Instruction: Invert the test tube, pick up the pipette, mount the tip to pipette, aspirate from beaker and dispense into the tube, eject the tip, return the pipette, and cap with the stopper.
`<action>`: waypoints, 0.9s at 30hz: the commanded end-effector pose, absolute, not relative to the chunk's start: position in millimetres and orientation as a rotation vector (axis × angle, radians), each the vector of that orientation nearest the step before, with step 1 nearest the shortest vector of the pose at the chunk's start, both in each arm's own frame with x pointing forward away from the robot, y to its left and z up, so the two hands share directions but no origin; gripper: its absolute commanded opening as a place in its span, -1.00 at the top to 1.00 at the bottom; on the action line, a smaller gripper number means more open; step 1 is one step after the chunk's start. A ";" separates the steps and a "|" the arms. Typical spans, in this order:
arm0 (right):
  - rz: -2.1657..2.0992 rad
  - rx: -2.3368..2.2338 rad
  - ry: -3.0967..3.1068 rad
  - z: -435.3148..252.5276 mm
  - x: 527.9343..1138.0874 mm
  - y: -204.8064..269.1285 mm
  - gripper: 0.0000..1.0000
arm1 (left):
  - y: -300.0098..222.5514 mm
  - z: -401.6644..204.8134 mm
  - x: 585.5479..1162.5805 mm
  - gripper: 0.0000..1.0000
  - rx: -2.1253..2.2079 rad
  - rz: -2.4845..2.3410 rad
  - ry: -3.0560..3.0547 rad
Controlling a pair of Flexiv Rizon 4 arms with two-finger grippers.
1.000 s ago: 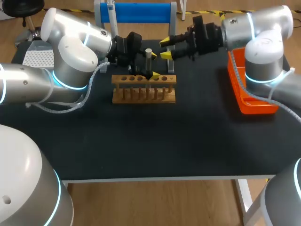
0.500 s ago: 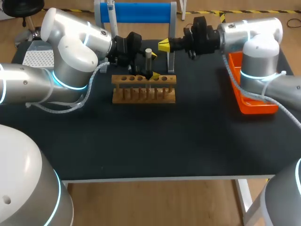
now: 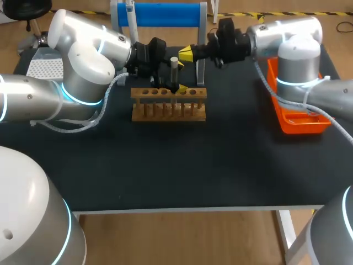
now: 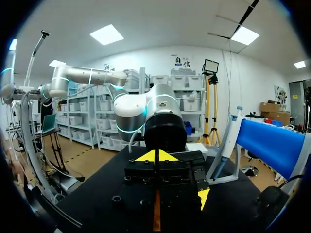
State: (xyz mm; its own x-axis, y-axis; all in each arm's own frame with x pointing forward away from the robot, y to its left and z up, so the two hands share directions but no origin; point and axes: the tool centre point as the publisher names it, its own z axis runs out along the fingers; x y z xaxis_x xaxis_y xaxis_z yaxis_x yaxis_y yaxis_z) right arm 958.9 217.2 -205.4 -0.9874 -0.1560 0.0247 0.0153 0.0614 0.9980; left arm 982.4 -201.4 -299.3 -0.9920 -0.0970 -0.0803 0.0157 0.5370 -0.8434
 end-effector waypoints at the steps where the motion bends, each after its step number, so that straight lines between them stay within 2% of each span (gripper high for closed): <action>1: -2.053 0.150 -2.181 -205.9 960.9 221.4 1.00 | -200.9 -300.0 983.0 -1.00 -0.067 -1.460 2.649; 27: -2.014 0.094 -2.169 -233.7 962.6 231.9 1.00 | -200.9 -300.0 983.0 -1.00 -0.067 -1.460 2.649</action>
